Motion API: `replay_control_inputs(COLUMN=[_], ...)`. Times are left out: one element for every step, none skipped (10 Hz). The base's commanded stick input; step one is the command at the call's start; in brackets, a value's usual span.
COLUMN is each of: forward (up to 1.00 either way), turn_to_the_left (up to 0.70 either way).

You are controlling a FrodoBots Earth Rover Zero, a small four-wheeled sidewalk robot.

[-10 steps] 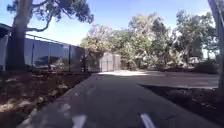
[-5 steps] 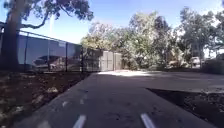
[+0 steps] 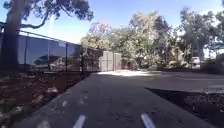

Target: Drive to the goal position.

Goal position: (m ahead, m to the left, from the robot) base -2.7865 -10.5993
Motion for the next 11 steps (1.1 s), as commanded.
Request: replay_control_inputs(forward=[1.00,1.00,1.00,1.00,1.00,1.00,1.00,1.00,1.00,1.00,1.00], turn_to_the_left=[0.00,0.00,0.00,0.00,0.00,0.00,0.00,0.00,0.00,0.00,0.00])
